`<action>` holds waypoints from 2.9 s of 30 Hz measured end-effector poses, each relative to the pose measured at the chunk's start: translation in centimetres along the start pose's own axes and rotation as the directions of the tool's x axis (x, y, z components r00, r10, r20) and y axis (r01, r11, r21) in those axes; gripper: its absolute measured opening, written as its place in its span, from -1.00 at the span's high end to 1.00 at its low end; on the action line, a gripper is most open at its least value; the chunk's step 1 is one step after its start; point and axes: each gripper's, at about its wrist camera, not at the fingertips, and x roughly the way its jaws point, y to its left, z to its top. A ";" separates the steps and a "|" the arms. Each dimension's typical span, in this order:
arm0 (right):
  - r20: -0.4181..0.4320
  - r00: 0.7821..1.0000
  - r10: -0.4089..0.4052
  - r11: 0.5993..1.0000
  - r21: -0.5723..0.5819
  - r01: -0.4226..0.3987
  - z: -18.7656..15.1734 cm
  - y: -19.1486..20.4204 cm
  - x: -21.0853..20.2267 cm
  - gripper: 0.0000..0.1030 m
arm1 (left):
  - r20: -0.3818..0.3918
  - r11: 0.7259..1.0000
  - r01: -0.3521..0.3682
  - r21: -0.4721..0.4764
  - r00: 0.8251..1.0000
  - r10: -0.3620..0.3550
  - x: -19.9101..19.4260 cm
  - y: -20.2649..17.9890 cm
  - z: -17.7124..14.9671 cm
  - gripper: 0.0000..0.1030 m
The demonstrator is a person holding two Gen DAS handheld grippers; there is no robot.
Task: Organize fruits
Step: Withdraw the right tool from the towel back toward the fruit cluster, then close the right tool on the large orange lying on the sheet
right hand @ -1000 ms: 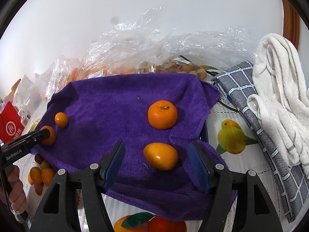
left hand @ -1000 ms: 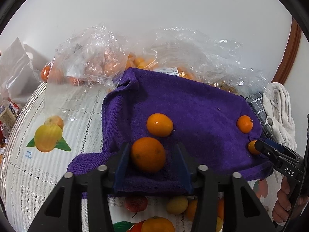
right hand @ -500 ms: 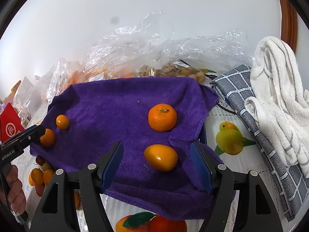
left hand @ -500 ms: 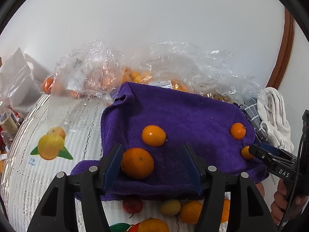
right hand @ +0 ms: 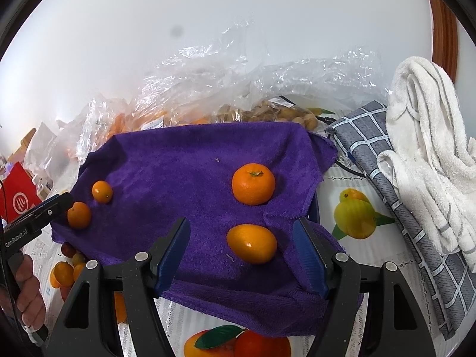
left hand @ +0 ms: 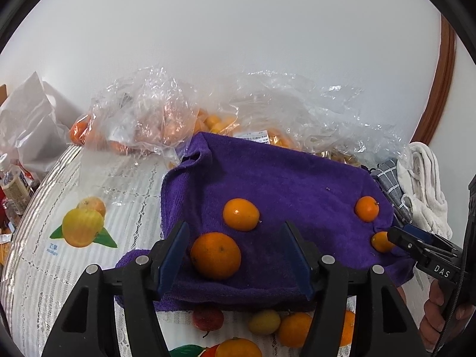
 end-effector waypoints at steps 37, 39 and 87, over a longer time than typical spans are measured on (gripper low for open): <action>-0.095 0.988 0.121 0.984 -0.117 -0.131 -6.2 9.7 -4.3 -0.18 | -0.142 0.994 -0.105 -0.024 0.985 0.101 -7.6 6.8 -8.1 -0.20; -0.116 0.984 0.136 0.982 -0.115 -0.150 -6.2 10.3 -3.4 -0.11 | -0.145 0.995 -0.087 -0.046 0.986 0.080 -7.3 6.9 -8.6 -0.20; -0.101 0.995 -0.021 0.997 -0.077 0.013 -7.3 1.4 -3.6 0.22 | -0.227 0.998 0.062 -0.011 0.972 -0.063 -2.6 1.3 -6.6 -0.14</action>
